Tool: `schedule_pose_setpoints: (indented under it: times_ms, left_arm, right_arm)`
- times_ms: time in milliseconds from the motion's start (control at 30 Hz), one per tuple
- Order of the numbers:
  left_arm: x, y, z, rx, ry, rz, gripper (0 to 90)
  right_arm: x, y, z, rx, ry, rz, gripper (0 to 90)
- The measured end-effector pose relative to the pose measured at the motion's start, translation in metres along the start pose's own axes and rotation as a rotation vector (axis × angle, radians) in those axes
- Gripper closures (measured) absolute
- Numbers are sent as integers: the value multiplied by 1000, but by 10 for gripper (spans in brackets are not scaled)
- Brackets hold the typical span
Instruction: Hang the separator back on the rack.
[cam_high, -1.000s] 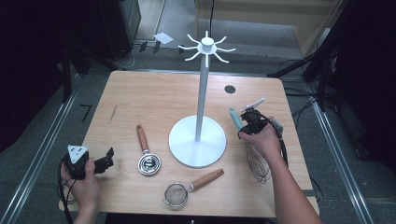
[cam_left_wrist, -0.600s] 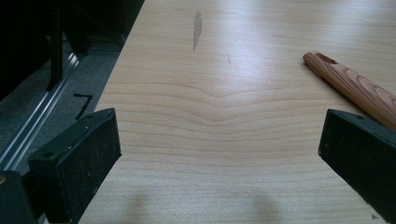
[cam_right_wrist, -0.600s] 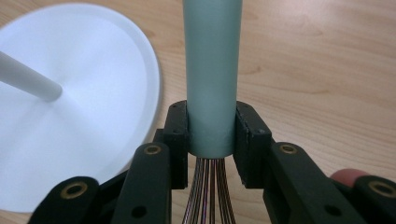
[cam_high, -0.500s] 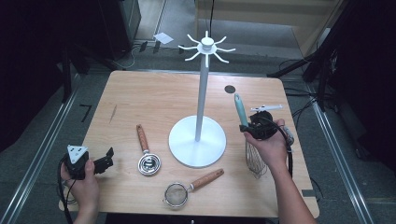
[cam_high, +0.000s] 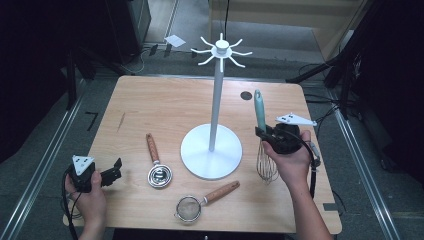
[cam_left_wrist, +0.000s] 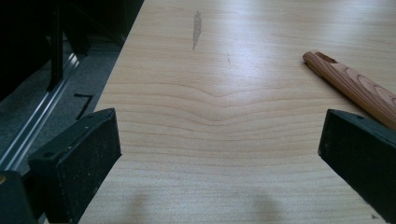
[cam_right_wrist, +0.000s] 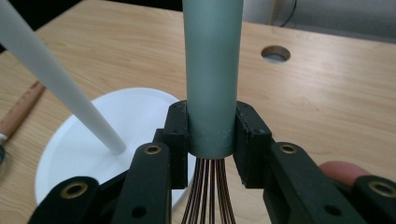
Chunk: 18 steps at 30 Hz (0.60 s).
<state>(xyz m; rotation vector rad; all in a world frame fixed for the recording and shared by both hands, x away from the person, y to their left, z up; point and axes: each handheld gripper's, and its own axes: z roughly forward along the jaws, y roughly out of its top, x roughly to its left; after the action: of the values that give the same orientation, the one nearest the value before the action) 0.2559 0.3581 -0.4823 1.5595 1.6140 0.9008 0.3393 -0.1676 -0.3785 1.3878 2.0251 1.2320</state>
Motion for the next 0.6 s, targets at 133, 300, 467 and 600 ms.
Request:
schedule_pose_setpoints:
  times_ms: [133,300,467,600]
  left_arm:
    - [0,0,0,-1,-5,-5,0]
    - [0,0,0,0,0,-3,0]
    - [0,0,0,-1,-2,-3,0]
    - [0,0,0,-1,-5,-5,0]
  right_arm:
    - [5,2,-7,-52,14,-10,711]
    - [11,4,-13,-87,36,-14,711]
    - [16,5,-17,-121,57,-15,711]
    - [19,7,-20,-149,68,-16,711]
